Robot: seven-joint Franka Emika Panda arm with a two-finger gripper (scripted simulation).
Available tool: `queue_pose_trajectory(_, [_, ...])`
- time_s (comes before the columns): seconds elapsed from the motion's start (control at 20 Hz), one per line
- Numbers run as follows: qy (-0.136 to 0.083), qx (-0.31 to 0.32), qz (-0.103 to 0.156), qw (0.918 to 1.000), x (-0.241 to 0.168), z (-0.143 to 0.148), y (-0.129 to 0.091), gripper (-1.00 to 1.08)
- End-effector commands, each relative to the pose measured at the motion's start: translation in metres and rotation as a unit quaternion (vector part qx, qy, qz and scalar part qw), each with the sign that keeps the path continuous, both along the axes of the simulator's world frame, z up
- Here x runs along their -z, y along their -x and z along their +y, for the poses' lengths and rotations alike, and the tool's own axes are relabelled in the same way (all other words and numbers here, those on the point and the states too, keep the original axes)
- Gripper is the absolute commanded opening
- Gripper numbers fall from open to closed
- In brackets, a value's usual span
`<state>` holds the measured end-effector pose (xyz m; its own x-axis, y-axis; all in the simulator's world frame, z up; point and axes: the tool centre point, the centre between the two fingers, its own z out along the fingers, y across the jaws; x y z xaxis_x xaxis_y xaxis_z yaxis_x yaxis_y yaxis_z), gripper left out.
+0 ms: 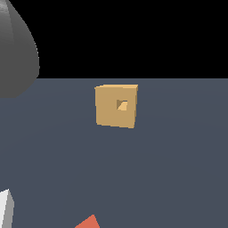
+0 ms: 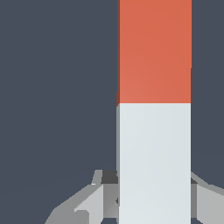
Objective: Insert the peg into the horizontal hole in a box.
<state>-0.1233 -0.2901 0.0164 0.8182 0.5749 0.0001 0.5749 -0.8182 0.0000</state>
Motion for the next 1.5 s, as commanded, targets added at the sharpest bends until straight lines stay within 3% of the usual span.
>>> queue_pose_trajectory(0.0, [0.000,0.000,0.000,1.0000,0.000,0.000,0.000,-1.00])
queue_pose_trajectory(0.4, [0.000,-0.022,0.000,0.9998,-0.005,0.014,-0.013,-1.00])
queue_pose_trajectory(0.75, [0.001,-0.109,0.000,0.9941,-0.023,0.074,-0.059,-1.00])
queue_pose_trajectory(1.1, [0.002,-0.249,0.000,0.9686,-0.054,0.187,-0.108,-1.00])
queue_pose_trajectory(1.45, [0.001,-0.336,0.000,0.9419,-0.073,0.266,-0.121,-1.00])
